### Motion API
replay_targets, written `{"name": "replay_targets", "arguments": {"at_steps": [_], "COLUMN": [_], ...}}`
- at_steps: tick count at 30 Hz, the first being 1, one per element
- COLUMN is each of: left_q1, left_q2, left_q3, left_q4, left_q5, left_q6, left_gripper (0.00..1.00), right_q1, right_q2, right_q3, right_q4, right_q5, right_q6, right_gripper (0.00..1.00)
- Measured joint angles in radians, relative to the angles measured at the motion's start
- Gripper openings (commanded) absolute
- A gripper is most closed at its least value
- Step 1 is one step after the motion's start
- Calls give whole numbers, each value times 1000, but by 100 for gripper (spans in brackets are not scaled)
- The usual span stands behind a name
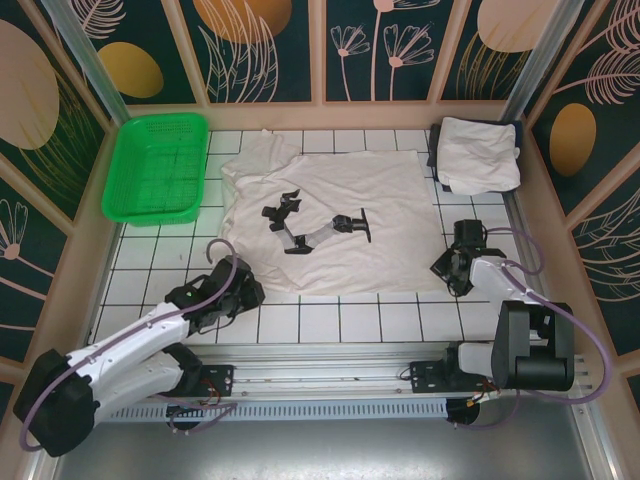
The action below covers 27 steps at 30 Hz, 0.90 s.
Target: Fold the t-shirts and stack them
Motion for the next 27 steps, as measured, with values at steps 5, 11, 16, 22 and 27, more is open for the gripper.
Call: {"name": "replay_targets", "arguments": {"at_steps": [5, 11, 16, 22, 27], "left_q1": [-5, -5, -5, -5, -5], "left_q2": [108, 221, 253, 295, 312], "left_q3": [4, 52, 90, 99, 99], "left_q4": [43, 54, 54, 52, 36], "left_q5": [-2, -22, -59, -80, -108], "left_q6": [-13, -13, -13, -6, 1], "left_gripper": [37, 41, 40, 37, 31], "right_q1": [-12, -30, -45, -57, -66], "right_q2": [0, -1, -8, -10, -10], "right_q3": [0, 0, 0, -1, -7], "right_q4": [2, 6, 6, 13, 24], "right_q5": [-3, -3, -19, -26, -38], "right_q6": [-1, -8, -19, -26, -26], "right_gripper": [51, 51, 51, 51, 51]}}
